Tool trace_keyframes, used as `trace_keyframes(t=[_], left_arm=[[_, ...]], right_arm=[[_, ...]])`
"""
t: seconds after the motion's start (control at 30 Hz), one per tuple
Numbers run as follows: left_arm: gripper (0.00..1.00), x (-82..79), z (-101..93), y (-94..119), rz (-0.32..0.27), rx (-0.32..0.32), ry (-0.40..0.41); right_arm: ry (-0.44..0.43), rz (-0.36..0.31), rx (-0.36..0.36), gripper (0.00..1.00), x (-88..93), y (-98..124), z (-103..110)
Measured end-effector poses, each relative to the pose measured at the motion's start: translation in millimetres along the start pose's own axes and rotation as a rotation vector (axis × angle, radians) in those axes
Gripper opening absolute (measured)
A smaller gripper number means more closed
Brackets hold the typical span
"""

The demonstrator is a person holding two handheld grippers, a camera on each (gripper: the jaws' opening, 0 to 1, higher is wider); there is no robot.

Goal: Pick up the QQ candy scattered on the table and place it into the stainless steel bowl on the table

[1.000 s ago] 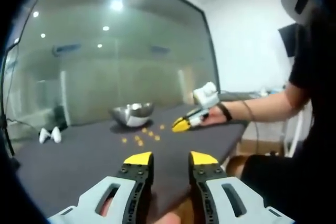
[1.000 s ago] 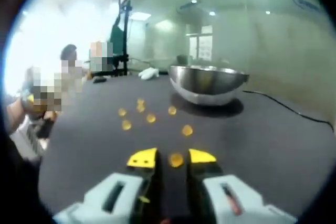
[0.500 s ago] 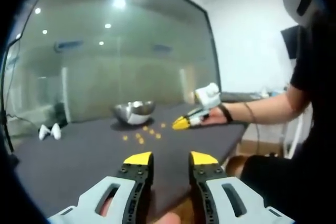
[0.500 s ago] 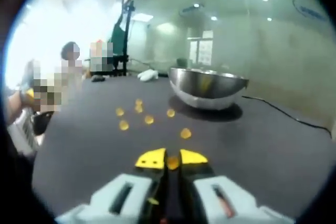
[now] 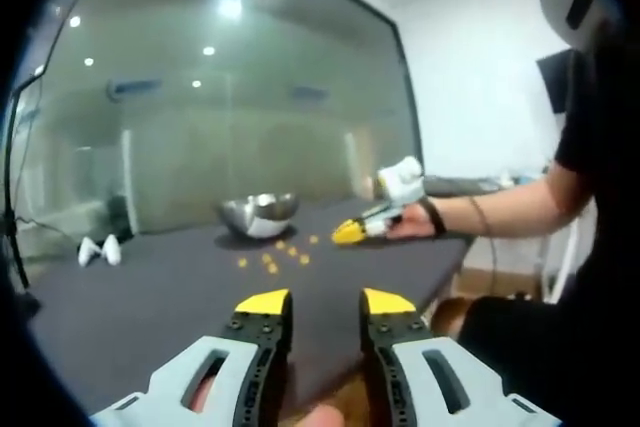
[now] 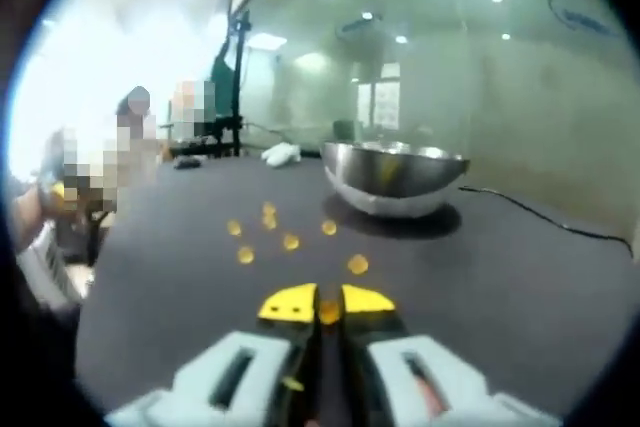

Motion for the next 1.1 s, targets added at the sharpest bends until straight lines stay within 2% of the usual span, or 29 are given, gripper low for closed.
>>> trace_keyframes(t=[0.13, 0.2, 0.33, 0.4, 0.57, 0.6, 0.63, 0.73, 0.83, 0.93, 1.1], left_arm=[[0.29, 3.1, 4.2, 1.9, 0.011, -0.008, 0.015], [0.29, 2.8, 4.6, 2.9, 0.008, -0.009, 0.019], [0.29, 2.2, 4.1, 3.8, 0.000, -0.006, 0.023], [0.29, 1.7, 3.8, 4.1, -0.002, -0.006, 0.016], [0.29, -1.4, 3.1, 6.0, -0.015, -0.005, 0.015], [0.29, -1.7, 2.6, 6.4, -0.016, -0.004, 0.015], [0.29, -1.6, 2.4, 6.5, -0.017, -0.004, 0.015], [0.29, -0.7, 2.2, 6.4, -0.011, -0.003, 0.009], [0.29, -2.1, 3.8, 8.1, -0.017, -0.004, 0.015], [0.29, -1.5, 6.2, 9.2, -0.015, -0.011, 0.017], [0.28, -1.5, 6.6, 11.1, -0.010, -0.012, 0.019]], right_arm=[[-0.018, -0.023, 0.050, 0.09, -13.5, 7.7, -5.2], [-0.029, -0.077, 0.093, 0.09, -30.2, 16.6, -10.7], [-0.070, -0.155, 0.095, 0.09, -60.1, 28.7, -11.9], [-0.056, -0.173, 0.109, 0.09, -70.9, 30.5, -13.5], [-0.037, -0.190, 0.135, 0.09, -97.7, 23.0, -24.4], [-0.021, -0.195, 0.132, 0.09, -104.4, 20.5, -24.6], [0.010, -0.203, 0.083, 0.09, -114.1, 15.4, -19.3], [0.017, -0.195, 0.090, 0.09, -129.2, 6.6, -27.3], [-0.003, -0.200, 0.107, 0.09, -142.0, -0.4, -40.1], [-0.070, -0.204, 0.129, 0.09, -149.1, -7.2, -53.4], [-0.077, -0.215, 0.156, 0.09, -164.8, -19.0, -60.7]])
Point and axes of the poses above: the point that each gripper's makers call its tool centre point, and the gripper's own axes: y roughly backward along the fingers, z roughly to its left, x roughly out of its underside, the point moved 1 cm from there along y, roughly backward along the fingers, and after that the axes turned 12 degrees about z, right-handed, at the moved point
